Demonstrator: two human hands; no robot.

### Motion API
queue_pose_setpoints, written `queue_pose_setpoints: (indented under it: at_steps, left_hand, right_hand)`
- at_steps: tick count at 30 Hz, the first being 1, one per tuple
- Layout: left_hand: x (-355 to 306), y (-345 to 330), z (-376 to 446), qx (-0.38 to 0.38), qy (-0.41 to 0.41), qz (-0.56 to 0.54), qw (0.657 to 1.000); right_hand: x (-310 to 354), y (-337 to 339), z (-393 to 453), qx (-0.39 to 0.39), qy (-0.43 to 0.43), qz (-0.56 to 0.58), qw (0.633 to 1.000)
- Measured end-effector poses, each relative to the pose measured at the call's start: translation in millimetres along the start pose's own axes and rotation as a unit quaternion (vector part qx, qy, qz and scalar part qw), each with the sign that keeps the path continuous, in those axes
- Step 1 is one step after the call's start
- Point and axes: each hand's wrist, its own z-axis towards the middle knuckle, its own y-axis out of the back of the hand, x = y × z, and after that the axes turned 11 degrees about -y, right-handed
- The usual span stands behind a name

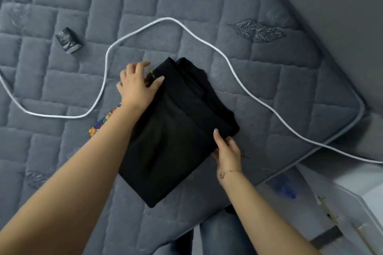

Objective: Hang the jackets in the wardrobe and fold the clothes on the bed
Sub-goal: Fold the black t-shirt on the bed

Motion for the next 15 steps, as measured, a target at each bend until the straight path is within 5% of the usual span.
queue_pose_setpoints:
  at_steps: [2, 6, 11, 15]
  left_hand:
    - [2, -4, 4, 0.07, -0.036, -0.07, 0.994]
    - [-5, -14, 12, 0.058, -0.082, -0.107, 0.989]
    - [-1, -20, 39, 0.139, -0.026, -0.217, 0.966]
    - [6, -44, 54, 0.105, -0.035, -0.149, 0.983]
  right_hand:
    - [-2, 1, -2, -0.037, 0.0, 0.015, 0.999]
    - [-9, 10, -1, -0.046, -0.017, 0.046, 0.998]
    - [-4, 10, 13, -0.086, 0.001, 0.013, 0.996]
    - [-2, 0, 25, -0.146, -0.001, 0.013, 0.989]
